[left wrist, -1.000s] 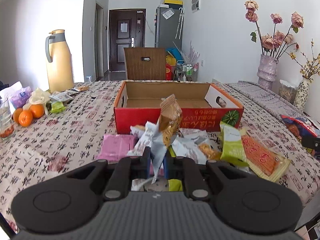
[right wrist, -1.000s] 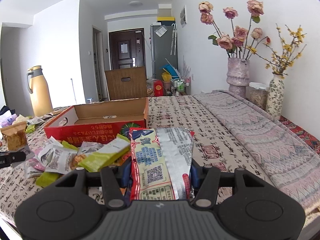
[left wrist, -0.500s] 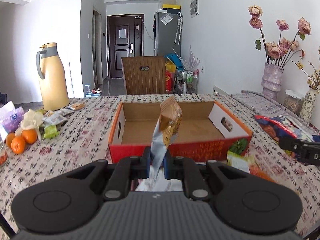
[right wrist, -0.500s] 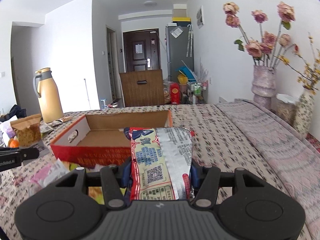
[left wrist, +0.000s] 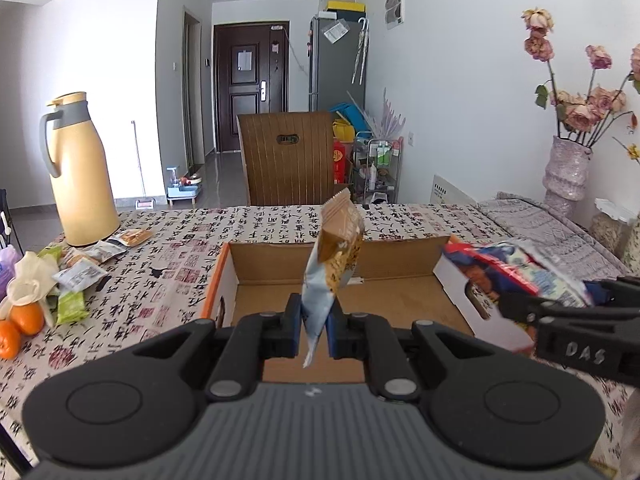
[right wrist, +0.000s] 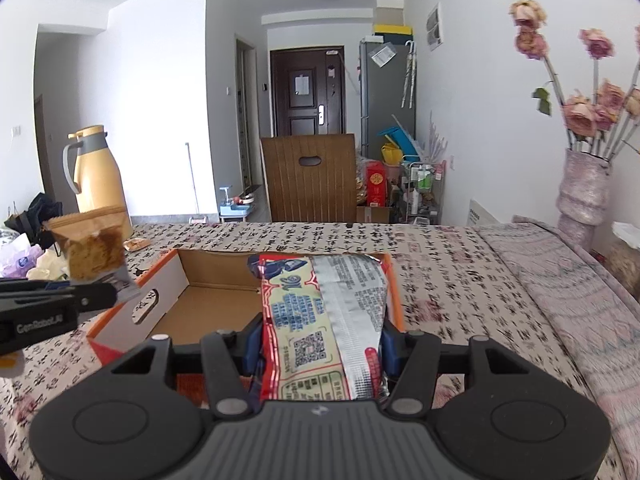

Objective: Organize snacks
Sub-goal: 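Lift both held packets and carry them over the open cardboard box, then open both grippers to drop the packets into the box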

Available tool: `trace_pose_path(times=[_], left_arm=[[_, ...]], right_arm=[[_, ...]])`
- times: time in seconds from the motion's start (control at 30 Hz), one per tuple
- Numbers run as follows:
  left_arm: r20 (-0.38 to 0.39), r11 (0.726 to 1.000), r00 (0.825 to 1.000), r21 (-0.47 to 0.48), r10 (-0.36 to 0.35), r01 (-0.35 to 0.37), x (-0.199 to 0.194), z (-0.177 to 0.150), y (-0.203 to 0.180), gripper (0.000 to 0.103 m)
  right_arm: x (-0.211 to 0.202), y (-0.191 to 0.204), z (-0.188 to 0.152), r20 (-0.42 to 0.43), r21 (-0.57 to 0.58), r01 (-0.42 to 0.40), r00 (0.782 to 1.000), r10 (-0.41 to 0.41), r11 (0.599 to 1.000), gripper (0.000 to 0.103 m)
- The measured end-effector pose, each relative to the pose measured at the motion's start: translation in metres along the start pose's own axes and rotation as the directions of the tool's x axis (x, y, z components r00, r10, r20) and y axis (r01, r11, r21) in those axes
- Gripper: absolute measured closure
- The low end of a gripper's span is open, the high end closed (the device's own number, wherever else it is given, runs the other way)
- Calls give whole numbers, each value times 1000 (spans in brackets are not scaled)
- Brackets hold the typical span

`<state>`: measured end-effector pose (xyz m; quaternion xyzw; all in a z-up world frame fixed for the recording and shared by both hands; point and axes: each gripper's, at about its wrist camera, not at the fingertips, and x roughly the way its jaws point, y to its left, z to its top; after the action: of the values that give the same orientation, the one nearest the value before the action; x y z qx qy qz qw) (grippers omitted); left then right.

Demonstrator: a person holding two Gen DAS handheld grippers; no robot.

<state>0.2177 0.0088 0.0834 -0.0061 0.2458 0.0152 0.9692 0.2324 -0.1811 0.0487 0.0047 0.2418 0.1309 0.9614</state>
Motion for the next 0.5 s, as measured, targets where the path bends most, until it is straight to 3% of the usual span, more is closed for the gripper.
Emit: trace_pose_path(times=[0.23,0.5], left_arm=[[-91,999,995,-2,39,-40,52,15,1,90],[-209,997,975,0,76,-78,100,4,5,90]], right_arm=[[56,15,12,-93,-33,3,996,-6,999,49],[105,17,1,-211,-34,19,977,-26,999,49]])
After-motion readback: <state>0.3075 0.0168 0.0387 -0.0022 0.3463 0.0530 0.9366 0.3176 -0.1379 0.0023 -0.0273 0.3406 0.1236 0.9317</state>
